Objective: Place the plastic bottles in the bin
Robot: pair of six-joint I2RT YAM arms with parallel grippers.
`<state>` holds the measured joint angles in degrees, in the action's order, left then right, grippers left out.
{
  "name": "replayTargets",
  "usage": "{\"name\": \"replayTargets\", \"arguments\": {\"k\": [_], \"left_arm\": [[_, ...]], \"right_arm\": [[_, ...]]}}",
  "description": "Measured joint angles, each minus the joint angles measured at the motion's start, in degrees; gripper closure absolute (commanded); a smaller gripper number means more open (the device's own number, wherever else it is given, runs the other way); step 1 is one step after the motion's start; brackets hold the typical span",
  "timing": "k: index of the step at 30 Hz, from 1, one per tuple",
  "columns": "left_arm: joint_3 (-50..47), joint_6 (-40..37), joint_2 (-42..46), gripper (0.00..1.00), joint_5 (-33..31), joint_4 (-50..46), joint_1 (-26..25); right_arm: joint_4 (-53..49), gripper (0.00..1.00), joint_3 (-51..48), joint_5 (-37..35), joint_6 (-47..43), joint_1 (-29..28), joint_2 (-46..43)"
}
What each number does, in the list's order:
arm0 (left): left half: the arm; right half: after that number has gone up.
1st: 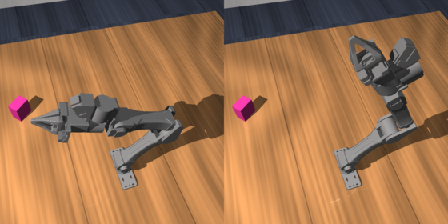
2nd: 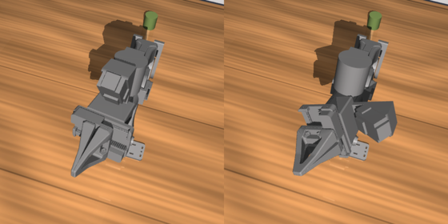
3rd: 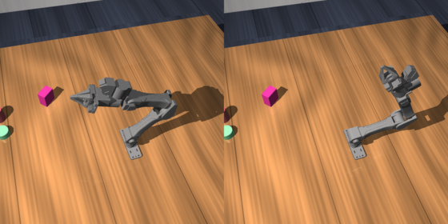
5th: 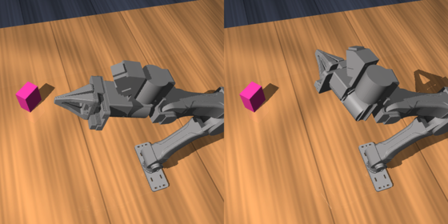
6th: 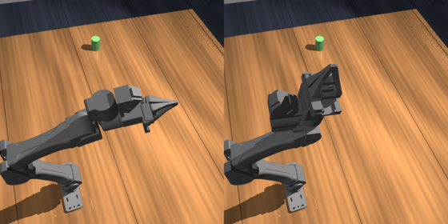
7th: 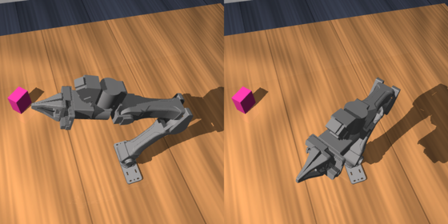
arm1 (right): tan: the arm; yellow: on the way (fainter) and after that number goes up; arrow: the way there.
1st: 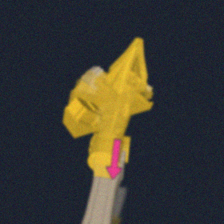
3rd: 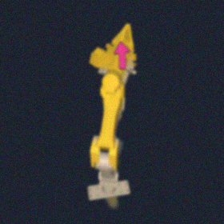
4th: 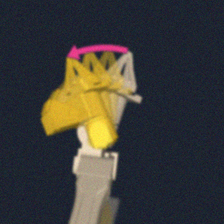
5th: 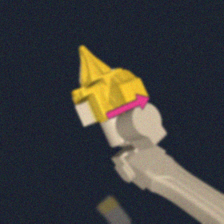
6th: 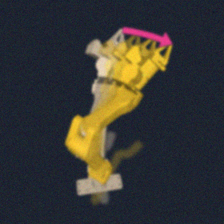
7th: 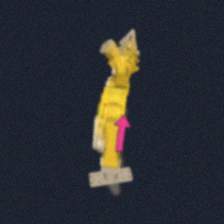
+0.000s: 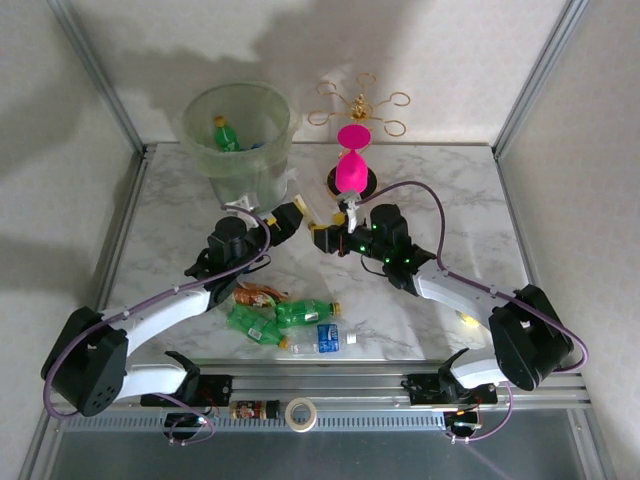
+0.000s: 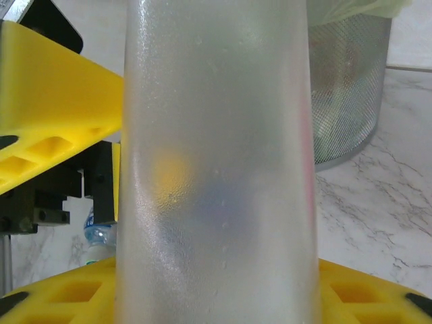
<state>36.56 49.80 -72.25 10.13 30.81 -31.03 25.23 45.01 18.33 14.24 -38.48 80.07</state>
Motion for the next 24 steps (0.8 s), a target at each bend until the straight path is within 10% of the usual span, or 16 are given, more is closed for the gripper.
{"name": "replayTargets", "arguments": {"k": [13, 24], "left_arm": [[3.65, 0.37, -3.3, 0.03, 1.33, 1.84, -2.71], [4.17, 1.99, -4.85, 0.32, 2.99, 4.17, -3.04]], "right_arm": [[4.15, 0.53, -1.55, 4.24, 2.1, -0.09, 0.0], [3.56, 0.53, -1.55, 3.98, 1.84, -0.46, 0.28]]}}
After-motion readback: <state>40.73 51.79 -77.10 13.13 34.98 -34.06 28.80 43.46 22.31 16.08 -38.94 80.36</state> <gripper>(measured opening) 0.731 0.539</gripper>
